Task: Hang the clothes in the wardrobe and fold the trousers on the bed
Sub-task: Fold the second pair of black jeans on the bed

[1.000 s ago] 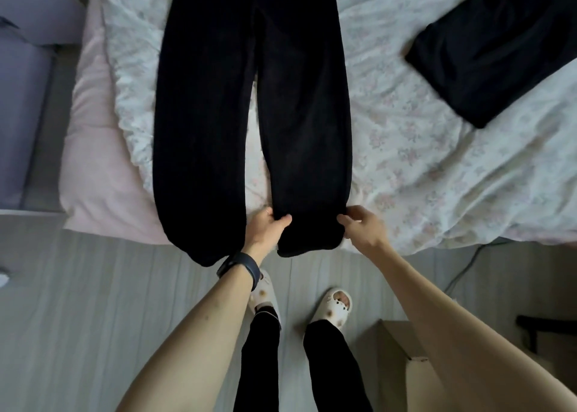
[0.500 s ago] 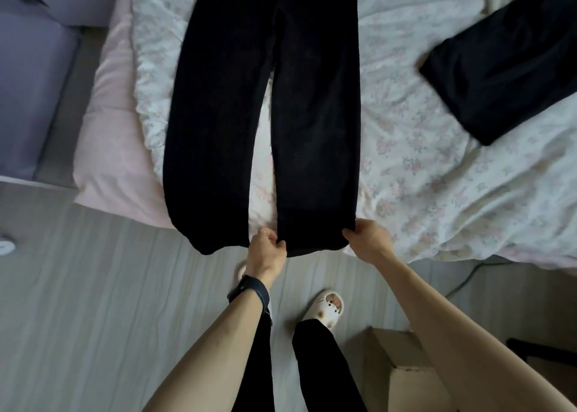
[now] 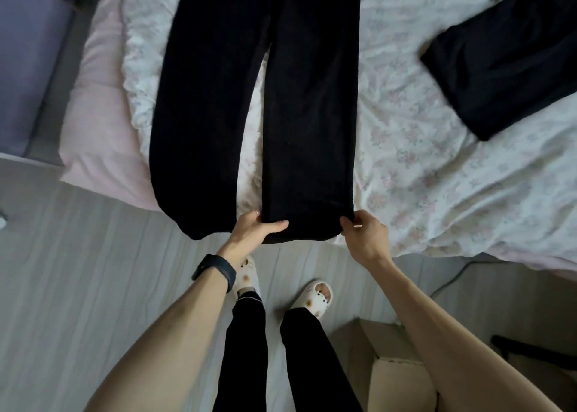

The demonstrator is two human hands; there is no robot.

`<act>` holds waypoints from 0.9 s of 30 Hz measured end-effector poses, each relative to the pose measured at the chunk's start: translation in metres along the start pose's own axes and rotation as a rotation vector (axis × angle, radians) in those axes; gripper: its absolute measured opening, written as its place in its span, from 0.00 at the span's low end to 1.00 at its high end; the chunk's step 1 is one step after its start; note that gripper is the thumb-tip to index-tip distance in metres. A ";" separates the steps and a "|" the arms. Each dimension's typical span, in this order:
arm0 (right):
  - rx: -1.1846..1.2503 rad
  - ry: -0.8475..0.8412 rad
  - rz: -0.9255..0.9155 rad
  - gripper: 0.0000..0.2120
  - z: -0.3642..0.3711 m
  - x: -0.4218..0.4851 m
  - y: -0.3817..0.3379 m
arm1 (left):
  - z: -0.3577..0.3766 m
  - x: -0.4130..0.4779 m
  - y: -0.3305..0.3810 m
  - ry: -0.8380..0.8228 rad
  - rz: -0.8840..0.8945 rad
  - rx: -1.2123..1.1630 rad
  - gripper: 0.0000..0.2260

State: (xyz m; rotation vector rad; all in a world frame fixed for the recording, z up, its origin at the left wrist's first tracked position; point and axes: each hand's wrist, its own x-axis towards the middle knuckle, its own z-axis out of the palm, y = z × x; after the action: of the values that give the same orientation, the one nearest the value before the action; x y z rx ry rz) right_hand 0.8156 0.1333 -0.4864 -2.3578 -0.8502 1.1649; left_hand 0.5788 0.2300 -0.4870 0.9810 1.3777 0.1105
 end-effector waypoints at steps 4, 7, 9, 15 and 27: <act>-0.061 -0.025 -0.013 0.10 -0.007 -0.004 0.005 | -0.014 -0.008 0.017 -0.196 -0.064 0.025 0.24; -0.050 0.054 0.004 0.09 -0.008 -0.005 0.010 | -0.021 -0.008 0.022 -0.194 -0.044 0.200 0.14; -0.029 0.101 0.001 0.09 -0.001 -0.007 0.014 | -0.023 -0.007 0.017 -0.096 -0.014 0.310 0.11; 0.050 0.137 0.149 0.06 0.033 -0.013 0.030 | 0.000 -0.007 -0.019 0.337 -0.022 0.600 0.07; 0.178 0.017 0.098 0.13 -0.054 -0.008 -0.041 | 0.083 -0.061 0.029 0.314 0.274 0.661 0.21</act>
State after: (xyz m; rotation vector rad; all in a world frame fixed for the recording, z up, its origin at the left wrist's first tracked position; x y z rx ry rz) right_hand 0.8408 0.1554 -0.4267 -2.2818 -0.6040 1.2037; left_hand 0.6476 0.1688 -0.4325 1.7636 1.5950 0.0088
